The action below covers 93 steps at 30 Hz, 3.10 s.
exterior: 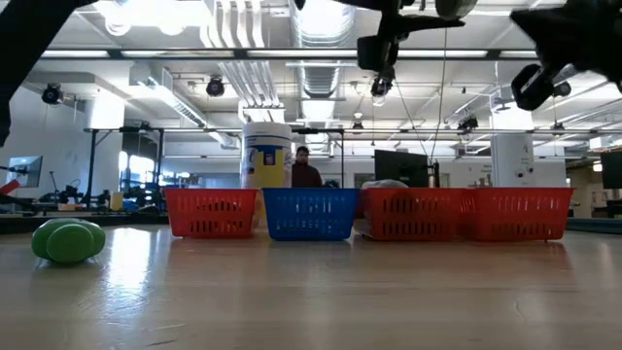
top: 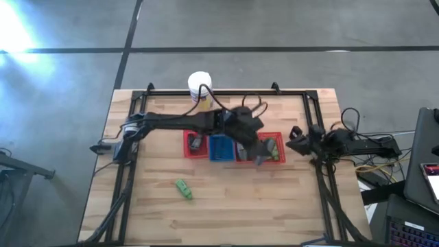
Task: Pick & Place Travel size toiletries
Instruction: Put the gray deodorant into the middle red bin
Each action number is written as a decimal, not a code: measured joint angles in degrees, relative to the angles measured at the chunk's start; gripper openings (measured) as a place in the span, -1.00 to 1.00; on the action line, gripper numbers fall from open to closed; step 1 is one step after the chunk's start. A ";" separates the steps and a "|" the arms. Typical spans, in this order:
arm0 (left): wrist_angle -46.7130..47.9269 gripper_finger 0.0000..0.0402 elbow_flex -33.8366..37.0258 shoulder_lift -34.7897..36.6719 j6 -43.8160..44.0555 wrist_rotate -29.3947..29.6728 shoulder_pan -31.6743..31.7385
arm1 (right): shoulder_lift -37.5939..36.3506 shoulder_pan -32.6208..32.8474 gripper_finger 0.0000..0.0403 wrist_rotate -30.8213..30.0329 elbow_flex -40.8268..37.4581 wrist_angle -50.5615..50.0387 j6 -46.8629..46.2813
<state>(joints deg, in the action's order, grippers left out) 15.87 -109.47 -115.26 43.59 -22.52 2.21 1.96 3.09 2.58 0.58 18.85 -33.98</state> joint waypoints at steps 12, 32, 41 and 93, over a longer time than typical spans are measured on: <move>-15.68 0.05 0.00 -0.19 0.80 -8.38 5.64 | -0.06 -0.02 -0.96 -6.41 0.00 12.00 -16.01; -17.17 0.05 0.02 -0.79 3.08 -1.87 8.63 | 7.55 0.02 -0.71 -11.36 -0.07 4.87 -31.42; -14.28 0.05 0.11 -0.79 1.54 -1.99 9.06 | 20.52 0.02 0.13 -11.41 8.75 4.09 -24.20; -10.74 0.14 0.10 -0.76 -3.54 -4.91 8.12 | 41.41 0.02 -0.07 -12.67 30.82 -12.80 -15.33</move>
<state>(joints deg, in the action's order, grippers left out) 5.13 -109.37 -116.03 40.04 -27.43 10.33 43.36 3.11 -10.09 31.40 6.05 -49.31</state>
